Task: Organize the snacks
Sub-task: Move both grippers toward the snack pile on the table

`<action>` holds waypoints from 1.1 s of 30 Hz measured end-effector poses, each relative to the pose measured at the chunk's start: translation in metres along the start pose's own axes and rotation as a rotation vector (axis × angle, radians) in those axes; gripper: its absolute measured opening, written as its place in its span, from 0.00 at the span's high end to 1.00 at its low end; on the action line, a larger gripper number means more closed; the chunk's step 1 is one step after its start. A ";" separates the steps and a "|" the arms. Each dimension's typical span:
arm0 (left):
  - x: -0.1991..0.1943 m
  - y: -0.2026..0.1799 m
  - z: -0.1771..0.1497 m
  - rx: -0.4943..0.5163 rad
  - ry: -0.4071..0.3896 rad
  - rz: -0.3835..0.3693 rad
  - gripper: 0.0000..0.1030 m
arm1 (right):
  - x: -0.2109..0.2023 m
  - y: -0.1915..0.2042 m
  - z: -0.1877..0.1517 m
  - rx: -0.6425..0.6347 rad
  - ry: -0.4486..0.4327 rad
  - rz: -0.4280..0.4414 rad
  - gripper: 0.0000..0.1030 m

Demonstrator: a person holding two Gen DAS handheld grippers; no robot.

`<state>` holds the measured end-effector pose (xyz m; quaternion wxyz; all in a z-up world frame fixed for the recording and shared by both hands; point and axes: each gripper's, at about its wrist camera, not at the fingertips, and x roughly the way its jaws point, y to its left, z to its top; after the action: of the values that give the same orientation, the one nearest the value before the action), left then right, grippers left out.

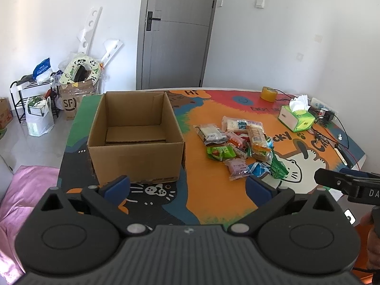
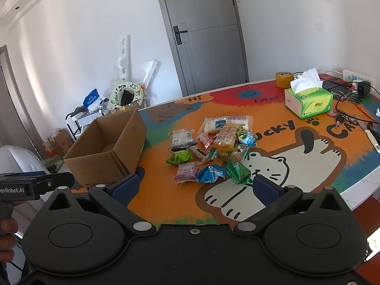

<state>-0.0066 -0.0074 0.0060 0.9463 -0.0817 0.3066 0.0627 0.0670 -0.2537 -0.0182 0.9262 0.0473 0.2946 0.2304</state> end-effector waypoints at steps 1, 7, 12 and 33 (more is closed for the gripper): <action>0.000 0.000 0.000 0.000 -0.002 0.001 0.00 | 0.000 0.000 0.000 -0.001 -0.001 -0.002 0.00; 0.000 0.000 -0.002 0.004 -0.004 0.009 0.00 | 0.000 0.000 -0.001 -0.005 -0.001 -0.018 0.00; -0.001 0.000 -0.002 0.012 -0.008 0.023 0.00 | 0.002 0.000 -0.002 -0.003 -0.003 -0.045 0.00; -0.002 0.001 -0.003 0.015 -0.024 0.049 0.00 | 0.002 -0.003 -0.004 -0.005 -0.014 -0.105 0.00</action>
<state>-0.0098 -0.0074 0.0048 0.9487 -0.0662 0.2976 0.0844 0.0673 -0.2556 -0.0226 0.9391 0.0310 0.2896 0.1822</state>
